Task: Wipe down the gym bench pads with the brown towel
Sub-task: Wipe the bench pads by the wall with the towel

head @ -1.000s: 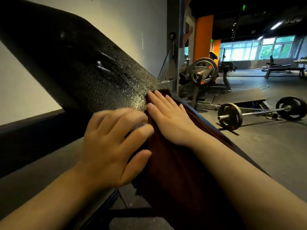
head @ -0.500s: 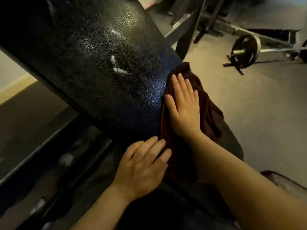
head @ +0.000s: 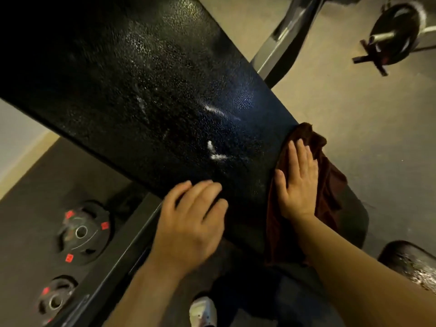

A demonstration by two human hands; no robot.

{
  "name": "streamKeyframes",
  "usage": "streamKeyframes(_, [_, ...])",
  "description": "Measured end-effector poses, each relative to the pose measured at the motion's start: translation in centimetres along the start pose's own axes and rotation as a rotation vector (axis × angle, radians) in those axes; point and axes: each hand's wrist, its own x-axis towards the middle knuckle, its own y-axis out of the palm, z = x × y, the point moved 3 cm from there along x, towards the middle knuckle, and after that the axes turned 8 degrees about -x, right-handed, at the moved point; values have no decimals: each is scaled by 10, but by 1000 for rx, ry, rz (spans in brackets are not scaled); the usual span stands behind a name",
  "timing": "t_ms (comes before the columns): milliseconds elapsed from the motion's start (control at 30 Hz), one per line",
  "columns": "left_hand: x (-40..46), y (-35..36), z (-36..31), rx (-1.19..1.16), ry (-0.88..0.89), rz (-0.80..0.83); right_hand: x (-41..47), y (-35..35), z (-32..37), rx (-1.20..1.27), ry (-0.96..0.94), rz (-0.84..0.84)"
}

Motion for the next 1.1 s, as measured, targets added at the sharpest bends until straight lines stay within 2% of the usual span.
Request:
streamKeyframes(200, [40, -26, 65, 179, -107, -161, 0, 0, -3, -17, 28, 2])
streamKeyframes(367, [35, -15, 68, 291, -131, -231, 0, 2, -2, 2, 49, -19])
streamKeyframes(533, [33, -10, 68, 361, -191, -194, -1, 4, -3, -1, 45, -40])
streamKeyframes(633, [28, 0, 40, 353, -362, -215, 3, 4, -5, -2, 28, -31])
streamKeyframes(667, [23, 3, 25, 331, -462, -268, 1, 3, -4, -1, 21, -24])
streamKeyframes(700, [18, 6, 11, 290, -614, -367, 0, 4, -4, 4, 17, -22])
streamKeyframes(800, [7, 20, -20, -12, -1282, -784, 0, 4, -2, 6, 20, -16])
streamKeyframes(833, [9, 28, -26, -86, -1410, -831, 0, 4, -2, 6, 21, -17])
streamKeyframes(933, [23, 53, -33, -91, -1499, -809, 1, 4, -1, -6, 6, -33])
streamKeyframes(1000, [29, 64, -32, 37, -1552, -819, 0, 4, -3, -11, -1, -53])
streamKeyframes(1100, [29, 68, -30, 168, -1539, -765, 0, 5, -2, -10, -15, -73])
